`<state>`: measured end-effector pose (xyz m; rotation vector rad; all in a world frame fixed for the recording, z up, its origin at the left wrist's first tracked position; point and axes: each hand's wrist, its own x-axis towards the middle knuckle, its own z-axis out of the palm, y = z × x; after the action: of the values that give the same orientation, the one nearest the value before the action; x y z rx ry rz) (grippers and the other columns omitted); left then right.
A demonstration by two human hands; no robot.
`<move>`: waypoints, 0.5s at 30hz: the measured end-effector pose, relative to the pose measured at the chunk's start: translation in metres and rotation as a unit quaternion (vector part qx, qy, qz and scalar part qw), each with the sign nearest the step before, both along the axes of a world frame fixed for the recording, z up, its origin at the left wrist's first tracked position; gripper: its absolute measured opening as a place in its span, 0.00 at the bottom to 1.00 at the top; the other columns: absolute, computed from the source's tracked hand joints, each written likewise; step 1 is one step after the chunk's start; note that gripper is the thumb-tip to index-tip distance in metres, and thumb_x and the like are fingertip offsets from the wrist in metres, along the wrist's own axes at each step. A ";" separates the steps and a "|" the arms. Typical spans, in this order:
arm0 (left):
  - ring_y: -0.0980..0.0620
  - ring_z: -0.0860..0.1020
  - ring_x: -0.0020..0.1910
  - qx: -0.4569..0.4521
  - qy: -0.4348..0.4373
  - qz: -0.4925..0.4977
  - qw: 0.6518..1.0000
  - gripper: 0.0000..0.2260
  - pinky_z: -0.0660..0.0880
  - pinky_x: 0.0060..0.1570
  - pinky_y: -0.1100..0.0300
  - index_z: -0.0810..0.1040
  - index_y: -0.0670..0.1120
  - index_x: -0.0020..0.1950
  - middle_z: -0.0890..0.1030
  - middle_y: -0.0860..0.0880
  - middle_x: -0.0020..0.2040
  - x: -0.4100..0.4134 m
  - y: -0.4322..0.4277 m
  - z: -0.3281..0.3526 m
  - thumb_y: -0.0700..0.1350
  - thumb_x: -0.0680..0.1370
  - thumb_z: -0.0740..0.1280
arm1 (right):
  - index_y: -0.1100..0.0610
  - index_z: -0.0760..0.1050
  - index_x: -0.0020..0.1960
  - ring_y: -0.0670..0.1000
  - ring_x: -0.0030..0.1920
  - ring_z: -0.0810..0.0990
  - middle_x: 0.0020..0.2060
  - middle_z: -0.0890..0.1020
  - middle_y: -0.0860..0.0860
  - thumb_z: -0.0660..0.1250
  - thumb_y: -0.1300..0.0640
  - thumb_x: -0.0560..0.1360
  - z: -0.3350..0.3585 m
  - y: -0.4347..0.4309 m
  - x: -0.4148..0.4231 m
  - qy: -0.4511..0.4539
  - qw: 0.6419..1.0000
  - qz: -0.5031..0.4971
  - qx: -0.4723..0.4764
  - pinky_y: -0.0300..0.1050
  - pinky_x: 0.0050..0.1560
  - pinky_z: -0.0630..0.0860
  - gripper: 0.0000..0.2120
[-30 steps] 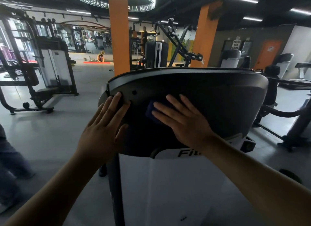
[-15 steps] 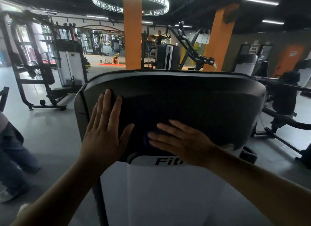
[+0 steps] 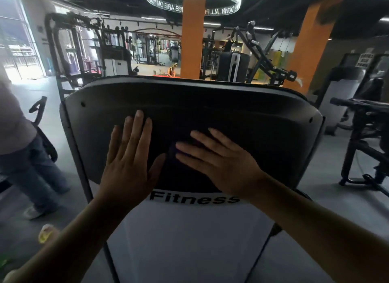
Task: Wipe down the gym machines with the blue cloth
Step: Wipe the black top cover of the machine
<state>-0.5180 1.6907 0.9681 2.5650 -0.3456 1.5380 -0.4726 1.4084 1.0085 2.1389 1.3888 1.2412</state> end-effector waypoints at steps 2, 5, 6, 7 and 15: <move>0.38 0.53 0.88 0.003 0.000 0.015 1.000 0.35 0.55 0.84 0.32 0.56 0.41 0.89 0.53 0.38 0.89 -0.004 -0.006 0.001 0.55 0.87 0.65 | 0.50 0.60 0.87 0.56 0.88 0.52 0.87 0.59 0.47 0.56 0.63 0.87 0.002 -0.003 0.000 0.011 0.995 0.003 0.103 0.60 0.87 0.50 0.29; 0.38 0.54 0.88 0.034 0.002 0.027 0.999 0.32 0.54 0.84 0.32 0.60 0.45 0.88 0.52 0.39 0.89 -0.010 -0.015 0.005 0.55 0.88 0.64 | 0.51 0.54 0.89 0.57 0.88 0.46 0.88 0.52 0.48 0.58 0.62 0.86 -0.021 -0.012 -0.003 0.017 1.000 -0.004 0.008 0.60 0.87 0.45 0.33; 0.38 0.54 0.88 0.047 -0.002 0.026 0.999 0.31 0.55 0.84 0.32 0.61 0.46 0.88 0.53 0.39 0.89 -0.012 -0.018 0.008 0.54 0.88 0.64 | 0.52 0.51 0.89 0.57 0.88 0.44 0.88 0.49 0.49 0.58 0.60 0.86 -0.024 -0.019 -0.004 0.021 0.998 0.002 -0.053 0.60 0.87 0.44 0.34; 0.37 0.55 0.88 0.057 -0.006 0.023 0.998 0.30 0.56 0.84 0.32 0.63 0.46 0.88 0.54 0.39 0.89 -0.013 -0.020 0.010 0.54 0.88 0.65 | 0.51 0.49 0.89 0.57 0.88 0.43 0.89 0.48 0.48 0.58 0.59 0.86 -0.022 -0.025 -0.003 0.018 0.996 0.006 -0.087 0.60 0.87 0.43 0.34; 0.31 0.52 0.87 0.039 0.002 0.009 0.999 0.30 0.58 0.81 0.28 0.67 0.48 0.86 0.53 0.36 0.88 -0.016 -0.042 0.012 0.53 0.86 0.70 | 0.50 0.53 0.89 0.58 0.88 0.46 0.88 0.52 0.48 0.61 0.60 0.85 -0.010 -0.050 0.007 0.002 1.000 0.002 -0.011 0.62 0.87 0.43 0.34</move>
<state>-0.5335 1.6491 0.9800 2.6376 -0.3911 1.5547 -0.4660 1.3586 0.9983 2.1259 1.4022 1.2168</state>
